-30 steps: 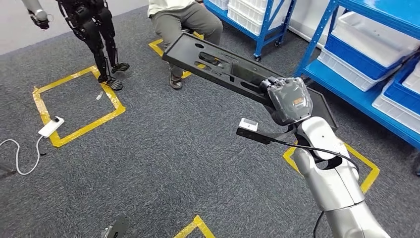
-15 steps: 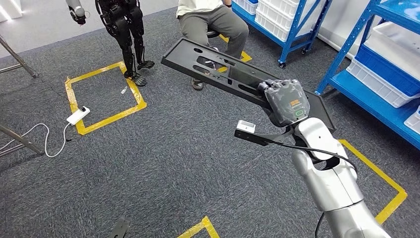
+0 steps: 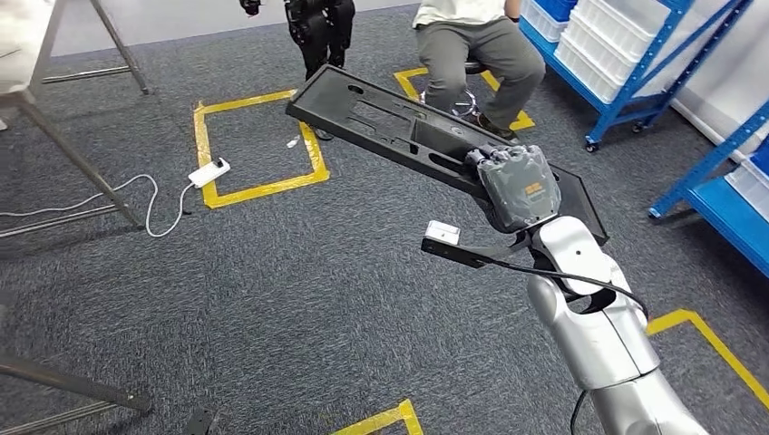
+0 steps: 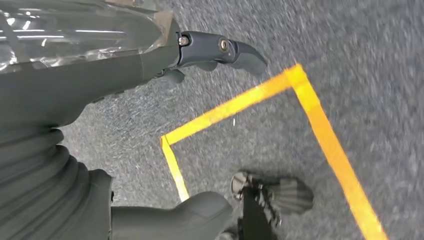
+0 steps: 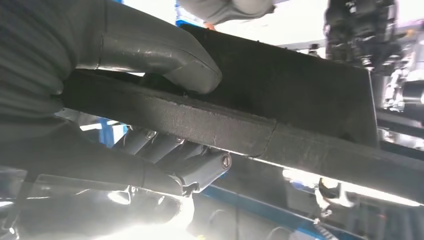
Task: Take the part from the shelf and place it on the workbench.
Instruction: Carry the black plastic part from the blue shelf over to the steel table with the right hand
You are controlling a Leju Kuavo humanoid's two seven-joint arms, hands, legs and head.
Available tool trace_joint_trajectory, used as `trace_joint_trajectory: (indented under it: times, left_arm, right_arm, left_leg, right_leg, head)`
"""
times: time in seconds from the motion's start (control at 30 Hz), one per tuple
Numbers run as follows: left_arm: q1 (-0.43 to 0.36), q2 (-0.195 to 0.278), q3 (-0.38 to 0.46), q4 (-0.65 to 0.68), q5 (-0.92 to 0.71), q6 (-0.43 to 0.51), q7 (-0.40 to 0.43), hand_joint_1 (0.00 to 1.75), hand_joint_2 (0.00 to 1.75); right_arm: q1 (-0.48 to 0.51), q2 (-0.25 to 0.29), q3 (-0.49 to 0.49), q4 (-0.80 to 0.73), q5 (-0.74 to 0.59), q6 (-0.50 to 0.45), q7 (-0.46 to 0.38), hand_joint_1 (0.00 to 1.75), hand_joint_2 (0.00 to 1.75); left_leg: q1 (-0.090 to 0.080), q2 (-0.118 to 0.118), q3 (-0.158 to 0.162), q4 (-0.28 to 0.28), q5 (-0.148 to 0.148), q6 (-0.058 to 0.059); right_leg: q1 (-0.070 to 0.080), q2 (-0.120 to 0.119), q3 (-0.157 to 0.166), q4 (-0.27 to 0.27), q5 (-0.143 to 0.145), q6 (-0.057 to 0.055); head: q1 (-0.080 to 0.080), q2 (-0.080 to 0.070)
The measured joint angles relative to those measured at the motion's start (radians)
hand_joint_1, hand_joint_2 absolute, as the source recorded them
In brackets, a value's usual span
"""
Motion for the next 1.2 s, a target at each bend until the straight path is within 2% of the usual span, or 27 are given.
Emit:
trace_joint_trajectory:
  times: [0.07, 0.1, 0.13, 0.17, 0.23, 0.27, 0.3, 0.33, 0.37, 0.4, 0.43, 0.5, 0.57, 0.6, 0.63, 0.67, 0.73, 0.8, 0.87, 0.9, 0.93, 0.97, 1.03, 1.07, 1.1, 1.13, 1.2]
  left_arm:
    - [0.0, 0.001, 0.002, 0.0, -0.001, 0.002, 0.0, 0.0, 1.75]
    - [0.0, 0.001, 0.004, 0.0, 0.0, 0.003, 0.0, 0.0, 1.75]
    - [0.0, 0.001, 0.007, 0.001, 0.002, 0.004, 0.001, 0.0, 1.75]
    - [0.0, 0.001, 0.01, 0.001, 0.003, 0.005, 0.003, 0.0, 1.75]
    - [0.001, -0.002, 0.015, 0.001, 0.007, 0.008, 0.006, 0.0, 1.75]
    - [0.001, -0.002, 0.017, 0.001, 0.008, 0.009, 0.007, 0.0, 1.75]
    - [0.003, -0.003, 0.019, 0.002, 0.009, 0.01, 0.007, 0.0, 1.75]
    - [0.005, -0.003, 0.02, 0.003, 0.009, 0.01, 0.008, 0.0, 1.75]
    - [0.007, -0.002, 0.022, 0.003, 0.009, 0.01, 0.008, 0.0, 1.75]
    - [0.009, -0.001, 0.023, 0.004, 0.009, 0.01, 0.008, 0.0, 1.75]
    - [0.01, -0.001, 0.023, 0.004, 0.009, 0.011, 0.008, 0.0, 1.75]
    - [0.009, -0.001, 0.023, 0.005, 0.006, 0.012, 0.007, 0.0, 1.75]
    - [0.008, -0.002, 0.023, 0.005, 0.004, 0.012, 0.006, 0.0, 1.75]
    - [0.008, -0.002, 0.023, 0.005, 0.003, 0.012, 0.006, 0.0, 1.75]
    - [0.008, -0.002, 0.023, 0.005, 0.003, 0.012, 0.006, 0.0, 1.75]
    - [0.009, -0.001, 0.023, 0.005, 0.003, 0.012, 0.006, 0.0, 1.75]
    - [0.007, -0.001, 0.023, 0.005, 0.003, 0.012, 0.006, 0.0, 1.75]
    - [0.005, -0.001, 0.023, 0.005, 0.003, 0.012, 0.005, 0.0, 1.75]
    - [0.005, -0.001, 0.024, 0.005, 0.003, 0.012, 0.005, 0.0, 1.75]
    - [0.006, -0.002, 0.024, 0.005, 0.003, 0.012, 0.005, 0.0, 1.75]
    - [0.007, -0.002, 0.024, 0.005, 0.003, 0.012, 0.005, 0.0, 1.75]
    - [0.007, -0.002, 0.024, 0.005, 0.003, 0.012, 0.004, 0.0, 1.75]
    - [0.007, 0.0, 0.025, 0.005, 0.002, 0.014, 0.004, 0.0, 1.75]
    - [0.007, 0.0, 0.026, 0.005, 0.002, 0.015, 0.004, 0.0, 1.75]
    - [0.008, 0.0, 0.026, 0.005, 0.001, 0.015, 0.004, 0.0, 1.75]
    - [0.008, 0.0, 0.026, 0.005, 0.0, 0.016, 0.004, 0.0, 1.75]
    - [0.009, 0.0, 0.026, 0.005, -0.004, 0.018, 0.004, 0.0, 1.75]
  right_arm:
    - [0.004, -0.001, 0.001, 0.0, 0.001, 0.004, 0.0, 1.68, 1.75]
    - [0.006, -0.002, 0.002, 0.0, 0.002, 0.006, 0.001, 1.68, 1.75]
    - [0.006, -0.002, 0.002, 0.0, 0.002, 0.008, 0.001, 1.68, 1.75]
    - [0.005, -0.002, 0.003, 0.0, 0.003, 0.01, 0.001, 1.68, 1.75]
    - [0.002, -0.001, 0.004, 0.0, 0.003, 0.01, 0.001, 1.68, 1.75]
    - [-0.001, 0.0, 0.005, 0.0, 0.004, 0.011, 0.0, 1.68, 1.75]
    - [-0.002, 0.001, 0.006, 0.0, 0.004, 0.012, 0.0, 1.68, 1.75]
    - [-0.004, 0.002, 0.008, 0.0, 0.004, 0.013, 0.0, 1.68, 1.75]
    - [-0.005, 0.004, 0.008, 0.0, 0.004, 0.013, 0.0, 1.68, 1.75]
    - [-0.006, 0.006, 0.009, 0.0, 0.004, 0.014, 0.0, 1.68, 1.75]
    - [-0.008, 0.008, 0.009, 0.0, 0.004, 0.014, 0.0, 1.68, 1.75]
    - [-0.009, 0.009, 0.01, 0.0, 0.004, 0.014, 0.0, 1.68, 1.75]
    - [-0.008, 0.01, 0.011, 0.0, 0.004, 0.014, 0.0, 1.68, 1.75]
    - [-0.007, 0.01, 0.012, 0.0, 0.004, 0.014, 0.0, 1.68, 1.75]
    - [-0.005, 0.011, 0.013, 0.0, 0.004, 0.014, 0.0, 1.68, 1.75]
    - [-0.005, 0.012, 0.014, 0.0, 0.004, 0.014, 0.0, 1.68, 1.75]
    - [-0.005, 0.012, 0.016, 0.0, 0.004, 0.014, 0.0, 1.68, 1.75]
    - [-0.005, 0.011, 0.016, 0.0, 0.004, 0.014, 0.0, 1.68, 1.75]
    - [-0.006, 0.012, 0.017, 0.0, 0.004, 0.014, -0.002, 1.68, 1.75]
    - [-0.006, 0.012, 0.017, 0.0, 0.004, 0.014, -0.003, 1.68, 1.75]
    - [-0.006, 0.013, 0.018, 0.0, 0.004, 0.014, -0.004, 1.68, 1.75]
    - [-0.006, 0.013, 0.018, 0.0, 0.004, 0.014, -0.004, 1.68, 1.75]
    - [-0.003, 0.012, 0.017, 0.0, 0.004, 0.014, -0.004, 1.68, 1.75]
    - [0.0, 0.011, 0.017, 0.001, 0.004, 0.014, -0.004, 1.68, 1.75]
    - [0.003, 0.01, 0.017, 0.001, 0.004, 0.014, -0.004, 1.68, 1.75]
    - [0.005, 0.01, 0.017, 0.001, 0.004, 0.014, -0.004, 1.68, 1.75]
    - [0.007, 0.009, 0.017, 0.001, 0.004, 0.014, -0.005, 1.68, 1.75]
  left_leg:
    - [-0.008, -0.025, 0.0, 0.0, -0.002, 0.007]
    - [-0.013, -0.04, 0.001, 0.0, -0.003, 0.009]
    - [-0.017, -0.054, 0.002, 0.001, -0.003, 0.01]
    - [-0.021, -0.068, 0.004, 0.001, -0.003, 0.01]
    - [-0.024, -0.093, 0.004, 0.001, -0.004, 0.01]
    - [-0.024, -0.104, 0.002, 0.001, -0.003, 0.009]
    - [-0.024, -0.113, 0.0, 0.001, -0.003, 0.007]
    - [-0.023, -0.123, -0.002, -0.001, -0.001, 0.004]
    - [-0.022, -0.128, -0.004, -0.001, -0.002, 0.0]
    - [-0.024, -0.118, -0.007, 0.005, -0.008, -0.004]
    - [-0.026, -0.096, -0.017, 0.027, -0.022, -0.008]
    - [-0.025, -0.038, -0.068, 0.133, -0.076, -0.02]
    - [-0.014, -0.014, -0.136, 0.257, -0.123, -0.031]
    - [-0.008, -0.009, -0.153, 0.283, -0.124, -0.037]
    - [-0.003, -0.004, -0.149, 0.268, -0.106, -0.042]
    - [0.002, 0.005, -0.123, 0.218, -0.076, -0.046]
    - [0.004, 0.048, -0.044, 0.076, -0.019, -0.05]
    - [-0.002, 0.07, -0.002, 0.003, -0.001, -0.04]
    - [-0.01, 0.05, -0.004, -0.003, -0.001, -0.022]
    - [-0.011, 0.041, -0.003, -0.006, 0.002, -0.015]
    - [-0.011, 0.031, -0.001, -0.01, 0.005, -0.007]
    - [-0.01, 0.021, 0.002, -0.014, 0.008, 0.001]
    - [-0.009, 0.001, 0.003, -0.016, 0.01, 0.009]
    - [-0.009, -0.011, 0.003, -0.016, 0.01, 0.01]
    - [-0.009, -0.024, 0.003, -0.016, 0.01, 0.011]
    - [-0.009, -0.038, 0.003, -0.016, 0.01, 0.011]
    - [-0.006, -0.064, 0.004, -0.014, 0.011, 0.008]
  right_leg:
    - [0.005, 0.023, -0.07, 0.123, -0.037, -0.005]
    - [0.01, 0.028, -0.085, 0.135, -0.032, -0.004]
    - [0.015, 0.033, -0.08, 0.107, -0.011, -0.002]
    - [0.02, 0.043, -0.056, 0.043, 0.023, -0.001]
    - [0.029, 0.083, 0.0, -0.093, 0.088, -0.01]
    - [0.033, 0.097, 0.018, -0.134, 0.108, -0.018]
    - [0.036, 0.102, 0.025, -0.148, 0.114, -0.026]
    - [0.039, 0.092, 0.028, -0.15, 0.116, -0.033]
    - [0.035, 0.081, 0.032, -0.156, 0.118, -0.04]
    - [0.031, 0.07, 0.038, -0.164, 0.12, -0.047]
    - [0.026, 0.058, 0.045, -0.172, 0.122, -0.056]
    - [0.025, 0.034, 0.056, -0.181, 0.121, -0.071]
    - [0.027, 0.01, 0.059, -0.181, 0.118, -0.076]
    - [0.027, -0.001, 0.059, -0.181, 0.117, -0.076]
    - [0.026, -0.011, 0.059, -0.18, 0.115, -0.075]
    - [0.025, -0.02, 0.06, -0.18, 0.113, -0.072]
    - [0.028, -0.037, 0.062, -0.174, 0.106, -0.061]
    - [0.034, -0.052, 0.062, -0.167, 0.098, -0.049]
    - [0.036, -0.069, 0.064, -0.166, 0.094, -0.038]
    - [0.034, -0.068, 0.062, -0.161, 0.089, -0.032]
    - [0.032, -0.055, 0.053, -0.142, 0.077, -0.028]
    - [0.028, -0.035, 0.034, -0.103, 0.057, -0.027]
    - [0.021, 0.01, -0.032, 0.032, 0.002, -0.032]
    - [0.019, 0.02, -0.065, 0.096, -0.017, -0.032]
    - [0.017, 0.025, -0.086, 0.132, -0.024, -0.028]
    - [0.016, 0.028, -0.085, 0.126, -0.013, -0.021]
    - [0.008, 0.04, -0.034, 0.012, 0.04, -0.003]
  head:
    - [0.001, 0.0]
    - [0.002, 0.0]
    - [0.002, 0.0]
    - [0.001, 0.0]
    - [0.002, 0.0]
    - [0.002, 0.0]
    - [0.001, 0.0]
    - [0.002, 0.0]
    - [0.001, 0.0]
    - [0.0, 0.0]
    - [-0.001, 0.0]
    - [-0.003, 0.0]
    - [-0.003, 0.0]
    - [-0.003, 0.0]
    - [-0.004, 0.0]
    - [-0.004, 0.0]
    - [-0.004, 0.0]
    - [-0.002, 0.0]
    - [0.002, 0.0]
    - [0.002, 0.0]
    - [0.002, 0.0]
    - [0.003, 0.0]
    - [0.005, 0.0]
    - [0.006, 0.0]
    - [0.006, 0.0]
    - [0.007, 0.0]
    - [0.006, 0.0]
